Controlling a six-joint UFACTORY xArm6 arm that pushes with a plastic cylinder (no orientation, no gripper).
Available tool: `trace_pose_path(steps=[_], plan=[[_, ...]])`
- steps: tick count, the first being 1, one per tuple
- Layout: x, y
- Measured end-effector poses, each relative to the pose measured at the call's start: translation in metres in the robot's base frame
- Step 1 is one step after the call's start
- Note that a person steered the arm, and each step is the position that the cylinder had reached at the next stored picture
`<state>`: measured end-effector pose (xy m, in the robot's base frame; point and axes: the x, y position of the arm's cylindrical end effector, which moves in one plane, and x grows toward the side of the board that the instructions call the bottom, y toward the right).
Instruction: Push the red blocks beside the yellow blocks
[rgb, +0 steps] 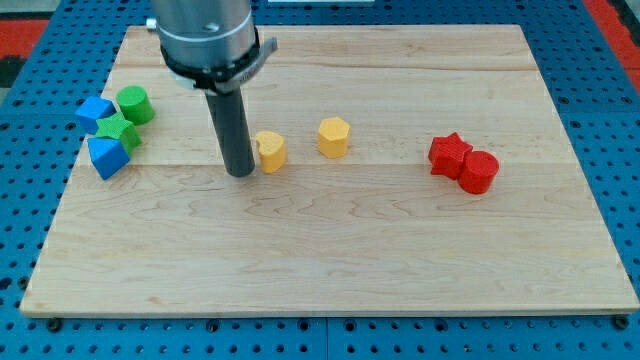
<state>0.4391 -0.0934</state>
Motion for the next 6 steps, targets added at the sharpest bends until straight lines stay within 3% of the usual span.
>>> trace_pose_path(steps=[1, 2, 3, 4, 5, 6], plan=[[-0.013, 0.048], [0.048, 0.062], [0.112, 0.193], [0.081, 0.256], [0.039, 0.271], [0.049, 0.297]])
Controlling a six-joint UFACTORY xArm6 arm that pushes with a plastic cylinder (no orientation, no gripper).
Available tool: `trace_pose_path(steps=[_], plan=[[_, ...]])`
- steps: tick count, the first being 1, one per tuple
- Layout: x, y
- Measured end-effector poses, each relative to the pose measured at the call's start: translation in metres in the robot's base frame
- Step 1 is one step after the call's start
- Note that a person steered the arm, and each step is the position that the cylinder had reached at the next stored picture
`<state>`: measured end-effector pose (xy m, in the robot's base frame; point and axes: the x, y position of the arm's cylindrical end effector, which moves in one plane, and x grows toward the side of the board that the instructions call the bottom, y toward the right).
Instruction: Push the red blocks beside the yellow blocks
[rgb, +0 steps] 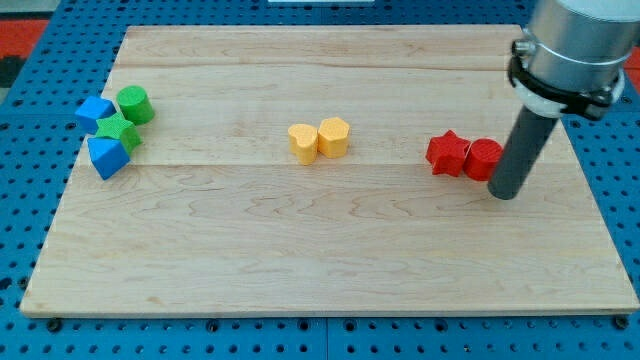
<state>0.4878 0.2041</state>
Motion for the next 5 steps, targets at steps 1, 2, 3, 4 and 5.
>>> trace_pose_path(steps=[1, 2, 3, 4, 5], plan=[[-0.020, 0.025], [-0.050, 0.042], [-0.055, -0.008], [-0.030, 0.001], [-0.017, -0.001]])
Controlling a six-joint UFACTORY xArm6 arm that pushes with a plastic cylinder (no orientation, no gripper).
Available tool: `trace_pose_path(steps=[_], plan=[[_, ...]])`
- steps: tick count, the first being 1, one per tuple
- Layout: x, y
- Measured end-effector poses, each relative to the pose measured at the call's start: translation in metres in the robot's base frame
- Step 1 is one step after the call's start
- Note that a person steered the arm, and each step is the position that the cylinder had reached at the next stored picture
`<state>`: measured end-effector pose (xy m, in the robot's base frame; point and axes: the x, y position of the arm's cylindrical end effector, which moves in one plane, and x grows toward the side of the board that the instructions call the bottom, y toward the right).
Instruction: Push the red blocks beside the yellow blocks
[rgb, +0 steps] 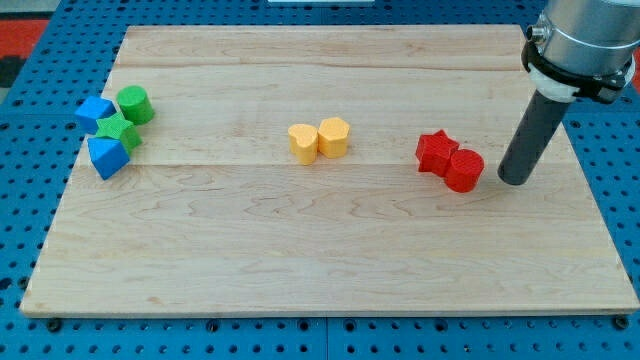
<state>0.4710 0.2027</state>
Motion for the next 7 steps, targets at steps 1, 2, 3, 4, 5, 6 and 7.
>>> trace_pose_path(steps=[1, 2, 3, 4, 5, 6, 7], plan=[[-0.010, -0.051], [-0.031, -0.113], [-0.032, -0.123], [-0.018, -0.062], [-0.058, -0.055], [-0.083, -0.086], [-0.089, -0.128]])
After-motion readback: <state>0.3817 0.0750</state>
